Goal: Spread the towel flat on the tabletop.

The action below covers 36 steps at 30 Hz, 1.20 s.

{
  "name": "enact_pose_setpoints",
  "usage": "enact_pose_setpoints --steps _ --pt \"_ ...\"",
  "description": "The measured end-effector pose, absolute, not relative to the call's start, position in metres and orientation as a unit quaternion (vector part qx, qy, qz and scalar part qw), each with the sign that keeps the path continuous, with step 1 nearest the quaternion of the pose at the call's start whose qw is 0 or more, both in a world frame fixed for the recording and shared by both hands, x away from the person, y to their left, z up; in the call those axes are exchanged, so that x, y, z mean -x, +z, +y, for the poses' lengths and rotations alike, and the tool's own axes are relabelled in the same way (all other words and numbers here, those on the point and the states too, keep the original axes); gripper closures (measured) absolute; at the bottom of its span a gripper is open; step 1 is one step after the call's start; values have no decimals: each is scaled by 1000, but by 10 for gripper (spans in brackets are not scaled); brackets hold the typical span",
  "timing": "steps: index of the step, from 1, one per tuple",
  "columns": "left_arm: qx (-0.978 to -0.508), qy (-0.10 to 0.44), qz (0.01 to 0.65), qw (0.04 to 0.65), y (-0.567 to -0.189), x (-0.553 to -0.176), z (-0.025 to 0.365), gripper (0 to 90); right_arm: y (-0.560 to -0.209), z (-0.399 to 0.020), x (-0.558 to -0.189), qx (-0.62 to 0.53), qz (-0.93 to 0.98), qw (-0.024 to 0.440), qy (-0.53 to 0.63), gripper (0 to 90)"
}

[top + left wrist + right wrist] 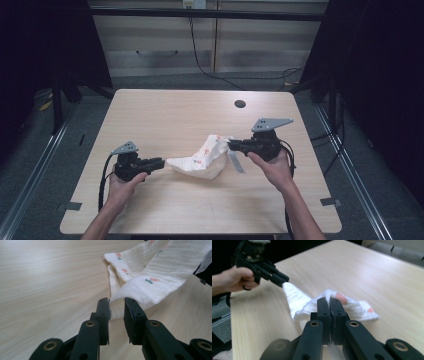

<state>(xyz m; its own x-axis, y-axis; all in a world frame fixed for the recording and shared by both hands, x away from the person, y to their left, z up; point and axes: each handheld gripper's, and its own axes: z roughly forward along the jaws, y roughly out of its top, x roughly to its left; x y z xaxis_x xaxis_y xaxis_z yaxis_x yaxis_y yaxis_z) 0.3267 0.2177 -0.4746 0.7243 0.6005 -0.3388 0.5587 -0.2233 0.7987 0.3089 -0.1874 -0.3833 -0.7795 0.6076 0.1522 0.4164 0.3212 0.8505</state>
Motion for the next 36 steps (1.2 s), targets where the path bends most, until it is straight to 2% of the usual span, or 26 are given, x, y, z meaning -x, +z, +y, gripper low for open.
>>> enact_pose_setpoints --steps 8,18,21,24,29,34,36 --pt "-793 11 359 492 -477 -325 205 656 -426 -209 -307 -361 804 87 465 881" --pt "-836 -9 285 469 -483 -310 184 714 -468 -221 -319 -406 801 65 435 879" --pt "-843 5 277 461 -481 -306 180 716 -473 -220 -323 -411 801 65 430 879" --pt "-830 -6 268 489 -470 -303 179 711 -475 -221 -326 -415 797 61 433 879" --pt "-859 -5 260 441 -491 -310 169 722 -479 -220 -328 -420 797 57 430 878" --pt "-871 -8 260 417 -504 -317 160 636 -479 -221 -330 -422 795 59 433 878" --pt "-872 -1 254 418 -504 -319 159 634 -480 -222 -330 -424 794 57 432 877"
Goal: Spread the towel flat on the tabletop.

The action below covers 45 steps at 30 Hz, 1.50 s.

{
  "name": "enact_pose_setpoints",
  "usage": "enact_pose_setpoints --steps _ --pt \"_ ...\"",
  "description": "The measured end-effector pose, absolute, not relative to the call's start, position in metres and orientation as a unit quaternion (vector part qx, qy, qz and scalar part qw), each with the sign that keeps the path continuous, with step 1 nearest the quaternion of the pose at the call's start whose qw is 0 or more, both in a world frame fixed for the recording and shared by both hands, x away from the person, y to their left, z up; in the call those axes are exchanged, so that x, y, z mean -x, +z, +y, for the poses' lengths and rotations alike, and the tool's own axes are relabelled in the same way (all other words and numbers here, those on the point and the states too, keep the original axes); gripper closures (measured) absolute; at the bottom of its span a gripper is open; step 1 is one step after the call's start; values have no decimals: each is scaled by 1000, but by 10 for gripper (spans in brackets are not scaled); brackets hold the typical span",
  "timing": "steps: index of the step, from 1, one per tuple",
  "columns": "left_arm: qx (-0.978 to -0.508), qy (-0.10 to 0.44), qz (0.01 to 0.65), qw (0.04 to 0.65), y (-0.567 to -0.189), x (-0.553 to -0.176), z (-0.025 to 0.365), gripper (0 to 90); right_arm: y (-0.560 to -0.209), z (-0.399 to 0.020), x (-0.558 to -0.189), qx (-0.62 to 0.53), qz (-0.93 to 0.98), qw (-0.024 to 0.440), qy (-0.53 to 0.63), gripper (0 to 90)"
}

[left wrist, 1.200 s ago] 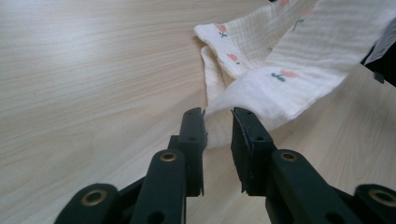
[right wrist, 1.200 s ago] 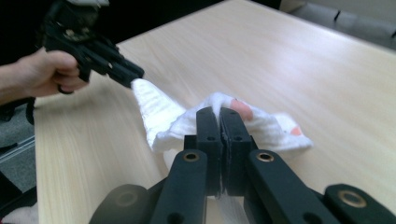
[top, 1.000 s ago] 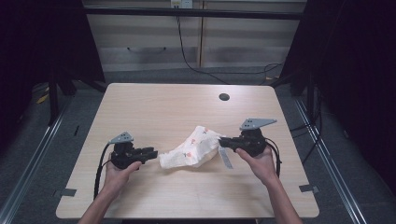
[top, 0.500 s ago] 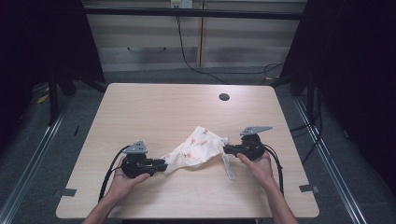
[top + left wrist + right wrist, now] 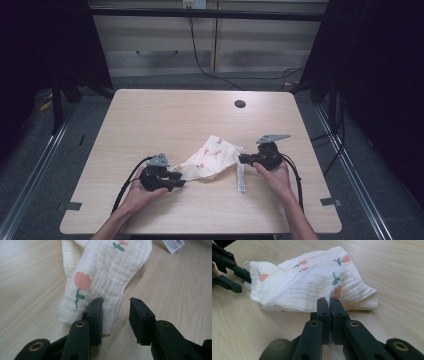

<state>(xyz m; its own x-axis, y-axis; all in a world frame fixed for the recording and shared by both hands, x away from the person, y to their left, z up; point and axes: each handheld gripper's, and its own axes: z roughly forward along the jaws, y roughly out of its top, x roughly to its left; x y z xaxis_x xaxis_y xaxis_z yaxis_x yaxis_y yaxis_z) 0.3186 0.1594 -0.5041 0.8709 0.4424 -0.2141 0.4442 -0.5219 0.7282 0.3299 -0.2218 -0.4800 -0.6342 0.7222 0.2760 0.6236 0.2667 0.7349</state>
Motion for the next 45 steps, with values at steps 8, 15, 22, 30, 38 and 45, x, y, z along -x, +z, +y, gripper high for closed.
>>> enact_pose_setpoints --steps 8,15,22,30,38,45 --pt "-875 50 236 420 -508 -311 160 764 -474 -226 -325 -419 789 59 446 862" --pt "-873 37 252 415 -506 -312 163 885 -468 -233 -313 -415 783 62 459 836" --pt "-853 5 263 452 -497 -312 169 891 -460 -235 -307 -410 781 69 466 864" --pt "-810 -4 281 515 -472 -314 189 893 -447 -232 -307 -401 778 79 477 869" --pt "-784 -11 292 547 -455 -322 199 892 -440 -230 -309 -395 778 82 481 870" --pt "-786 -5 302 539 -451 -333 200 893 -438 -230 -314 -397 780 83 476 873"
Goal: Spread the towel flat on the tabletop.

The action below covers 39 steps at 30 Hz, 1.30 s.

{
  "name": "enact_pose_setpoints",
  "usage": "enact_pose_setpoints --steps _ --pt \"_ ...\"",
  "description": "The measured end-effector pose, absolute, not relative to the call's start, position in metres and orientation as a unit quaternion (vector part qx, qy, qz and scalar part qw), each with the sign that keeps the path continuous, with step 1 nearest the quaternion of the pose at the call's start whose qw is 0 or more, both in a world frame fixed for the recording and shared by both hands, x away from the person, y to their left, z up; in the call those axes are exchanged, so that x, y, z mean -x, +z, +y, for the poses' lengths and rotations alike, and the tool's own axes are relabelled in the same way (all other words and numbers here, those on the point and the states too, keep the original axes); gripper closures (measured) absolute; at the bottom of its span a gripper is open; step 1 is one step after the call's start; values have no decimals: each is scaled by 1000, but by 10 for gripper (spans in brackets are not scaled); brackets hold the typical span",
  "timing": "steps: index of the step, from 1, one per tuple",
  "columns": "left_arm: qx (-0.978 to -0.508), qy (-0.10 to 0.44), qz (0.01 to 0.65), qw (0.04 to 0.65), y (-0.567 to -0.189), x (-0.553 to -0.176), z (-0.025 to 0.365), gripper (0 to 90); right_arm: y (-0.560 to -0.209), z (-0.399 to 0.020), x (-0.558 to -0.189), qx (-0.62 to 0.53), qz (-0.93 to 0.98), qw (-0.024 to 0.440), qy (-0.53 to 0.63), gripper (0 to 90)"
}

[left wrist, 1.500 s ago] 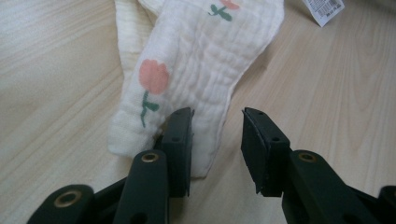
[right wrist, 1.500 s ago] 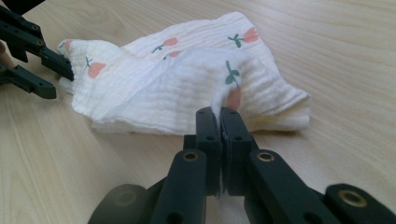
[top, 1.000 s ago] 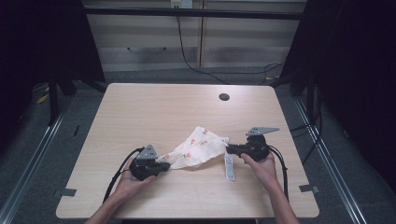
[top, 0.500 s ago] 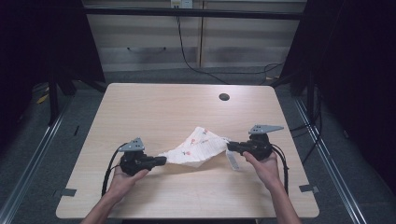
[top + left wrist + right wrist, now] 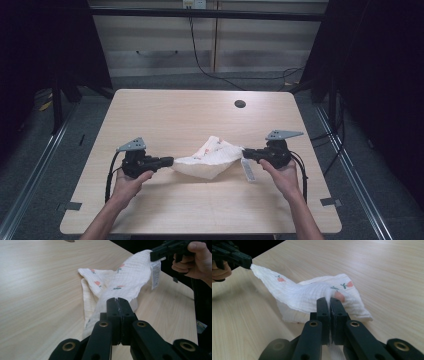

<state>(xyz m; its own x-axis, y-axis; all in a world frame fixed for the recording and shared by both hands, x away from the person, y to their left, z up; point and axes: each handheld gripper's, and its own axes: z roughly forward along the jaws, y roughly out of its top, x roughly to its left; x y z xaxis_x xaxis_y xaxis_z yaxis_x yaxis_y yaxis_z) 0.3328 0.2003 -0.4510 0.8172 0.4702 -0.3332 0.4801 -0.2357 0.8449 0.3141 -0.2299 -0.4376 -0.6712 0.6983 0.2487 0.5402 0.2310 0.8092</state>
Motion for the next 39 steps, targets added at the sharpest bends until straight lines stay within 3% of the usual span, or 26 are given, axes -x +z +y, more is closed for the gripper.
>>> enact_pose_setpoints --steps 12,26,33,39 --pt "-758 28 310 573 -392 -369 206 895 -365 -230 -341 -378 761 121 513 878" --pt "-751 81 321 571 -335 -419 206 894 -315 -219 -392 -382 756 148 510 878" --pt "-755 92 299 577 -324 -415 200 894 -310 -222 -400 -384 741 156 528 878" --pt "-763 75 285 575 -354 -387 202 894 -347 -229 -368 -381 758 130 514 878"
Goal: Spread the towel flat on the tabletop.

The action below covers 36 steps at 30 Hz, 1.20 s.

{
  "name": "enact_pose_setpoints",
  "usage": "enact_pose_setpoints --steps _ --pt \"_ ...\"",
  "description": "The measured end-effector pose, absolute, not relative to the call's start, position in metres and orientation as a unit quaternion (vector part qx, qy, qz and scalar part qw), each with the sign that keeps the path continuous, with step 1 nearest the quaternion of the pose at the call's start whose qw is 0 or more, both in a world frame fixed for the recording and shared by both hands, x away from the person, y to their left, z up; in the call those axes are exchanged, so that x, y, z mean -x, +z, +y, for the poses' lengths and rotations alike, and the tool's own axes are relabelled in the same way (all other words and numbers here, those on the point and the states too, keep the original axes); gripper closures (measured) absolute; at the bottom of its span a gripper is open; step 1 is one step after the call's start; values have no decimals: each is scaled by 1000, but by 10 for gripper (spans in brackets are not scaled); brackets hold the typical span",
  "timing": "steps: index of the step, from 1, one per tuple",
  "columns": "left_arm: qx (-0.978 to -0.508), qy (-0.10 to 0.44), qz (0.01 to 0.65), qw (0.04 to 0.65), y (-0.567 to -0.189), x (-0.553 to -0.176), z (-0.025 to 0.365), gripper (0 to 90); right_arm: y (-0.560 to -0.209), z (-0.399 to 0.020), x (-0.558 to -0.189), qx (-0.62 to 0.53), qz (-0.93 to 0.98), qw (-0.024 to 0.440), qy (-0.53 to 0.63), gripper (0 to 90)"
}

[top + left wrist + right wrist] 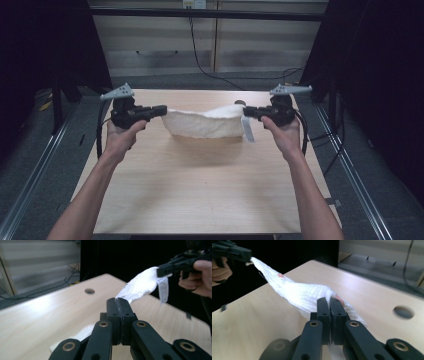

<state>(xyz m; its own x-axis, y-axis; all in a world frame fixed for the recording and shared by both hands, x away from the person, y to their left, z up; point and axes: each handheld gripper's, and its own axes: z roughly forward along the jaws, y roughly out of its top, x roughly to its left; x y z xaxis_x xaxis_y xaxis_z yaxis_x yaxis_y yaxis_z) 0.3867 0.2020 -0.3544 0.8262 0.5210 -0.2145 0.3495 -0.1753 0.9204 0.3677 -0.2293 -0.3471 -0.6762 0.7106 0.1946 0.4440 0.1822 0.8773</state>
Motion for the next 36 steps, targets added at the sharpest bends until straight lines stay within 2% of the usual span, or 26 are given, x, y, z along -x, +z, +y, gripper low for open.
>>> enact_pose_setpoints --steps 9,23,36 --pt "-781 25 277 560 -412 -342 200 894 -403 -240 -319 -391 768 95 498 877" --pt "-812 -9 270 518 -456 -297 205 892 -440 -234 -259 -387 792 73 468 877" --pt "-835 -31 275 476 -485 -276 208 891 -470 -225 -240 -389 807 42 443 868"
